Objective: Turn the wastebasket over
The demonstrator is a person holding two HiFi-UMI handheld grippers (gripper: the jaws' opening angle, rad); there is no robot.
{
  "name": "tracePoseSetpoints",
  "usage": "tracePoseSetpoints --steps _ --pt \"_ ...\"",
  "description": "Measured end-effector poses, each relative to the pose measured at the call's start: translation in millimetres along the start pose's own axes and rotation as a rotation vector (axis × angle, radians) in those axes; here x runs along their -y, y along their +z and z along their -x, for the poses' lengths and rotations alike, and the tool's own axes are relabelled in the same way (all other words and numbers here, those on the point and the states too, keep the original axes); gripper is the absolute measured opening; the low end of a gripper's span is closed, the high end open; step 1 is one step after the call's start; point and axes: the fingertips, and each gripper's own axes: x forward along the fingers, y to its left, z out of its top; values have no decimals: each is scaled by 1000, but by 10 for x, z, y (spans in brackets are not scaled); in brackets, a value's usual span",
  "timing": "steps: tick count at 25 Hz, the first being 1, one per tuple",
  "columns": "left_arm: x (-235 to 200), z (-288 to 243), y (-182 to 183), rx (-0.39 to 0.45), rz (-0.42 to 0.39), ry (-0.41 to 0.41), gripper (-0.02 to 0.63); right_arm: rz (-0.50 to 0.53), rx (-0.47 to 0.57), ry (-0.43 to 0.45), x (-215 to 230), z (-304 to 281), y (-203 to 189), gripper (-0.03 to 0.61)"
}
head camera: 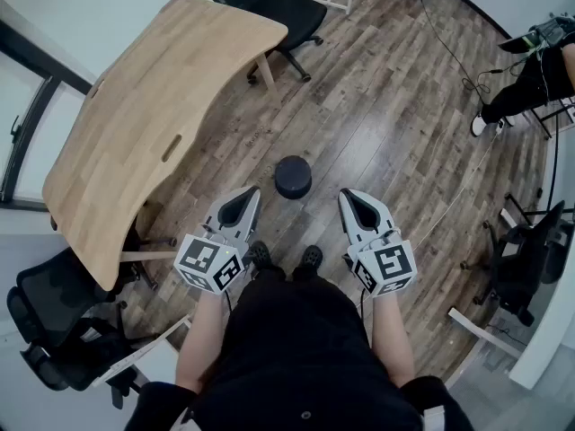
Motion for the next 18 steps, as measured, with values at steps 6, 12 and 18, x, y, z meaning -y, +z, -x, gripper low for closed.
tracePoseSetpoints --steps 6,12,18 --pt "-36 -21 3 -3 -5 2 15 17 8 8 -18 -46 33 34" --pt "-26 -13 -11 -6 -4 12 15 17 39 33 -40 -24 58 34" --pt "75 -12 -88 -19 1 32 15 29 80 59 -37 73 56 34"
